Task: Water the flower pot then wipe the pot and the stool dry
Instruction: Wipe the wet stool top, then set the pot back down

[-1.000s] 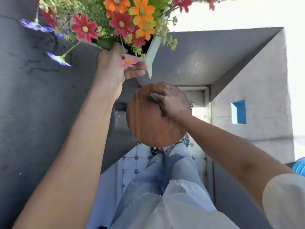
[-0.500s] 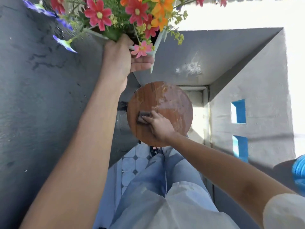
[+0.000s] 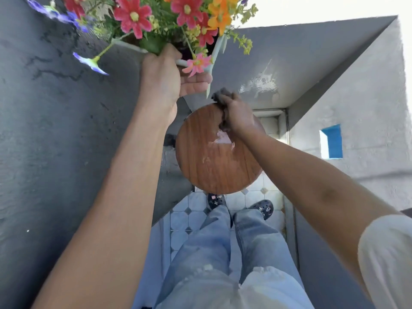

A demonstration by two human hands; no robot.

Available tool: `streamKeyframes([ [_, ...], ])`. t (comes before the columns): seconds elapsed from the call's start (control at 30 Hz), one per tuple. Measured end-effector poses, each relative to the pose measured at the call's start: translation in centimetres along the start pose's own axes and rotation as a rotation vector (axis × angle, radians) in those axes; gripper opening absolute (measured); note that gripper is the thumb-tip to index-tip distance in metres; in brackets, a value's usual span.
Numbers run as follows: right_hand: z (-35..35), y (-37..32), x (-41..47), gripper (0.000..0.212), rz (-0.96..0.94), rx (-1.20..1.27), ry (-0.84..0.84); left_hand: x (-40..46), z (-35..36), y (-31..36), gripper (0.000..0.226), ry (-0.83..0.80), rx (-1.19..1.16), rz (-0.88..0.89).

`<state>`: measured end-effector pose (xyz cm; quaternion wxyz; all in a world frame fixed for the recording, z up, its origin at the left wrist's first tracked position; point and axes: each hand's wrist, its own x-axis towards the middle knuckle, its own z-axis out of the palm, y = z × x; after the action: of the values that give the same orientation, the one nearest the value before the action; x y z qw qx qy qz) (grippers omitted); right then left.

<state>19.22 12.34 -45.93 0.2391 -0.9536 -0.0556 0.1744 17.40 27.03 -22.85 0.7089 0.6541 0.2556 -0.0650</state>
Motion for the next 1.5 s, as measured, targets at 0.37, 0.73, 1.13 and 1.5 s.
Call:
streamKeyframes([
  [0.37,10.8,-9.7,-12.7,0.07,-0.221,0.048,-0.124,-1.9,1.0,-0.2,0.04,0.01,0.01,-0.012],
  [0.73,1.7,6.5,-12.5,0.038,0.184,0.062,0.22,-3.0,1.5,-1.1,0.04,0.008,0.003,-0.025],
  [1.13,9.0,-5.0,-17.3,0.047,-0.147,0.104,-0.067,-3.5,2.5,-0.5,0.038,-0.012,0.045,0.0],
  [1.5,0.1,8.8,-16.5,0.033,0.317,0.27,0.159,-3.3,2.4,-0.3,0.038,-0.004,0.051,0.009],
])
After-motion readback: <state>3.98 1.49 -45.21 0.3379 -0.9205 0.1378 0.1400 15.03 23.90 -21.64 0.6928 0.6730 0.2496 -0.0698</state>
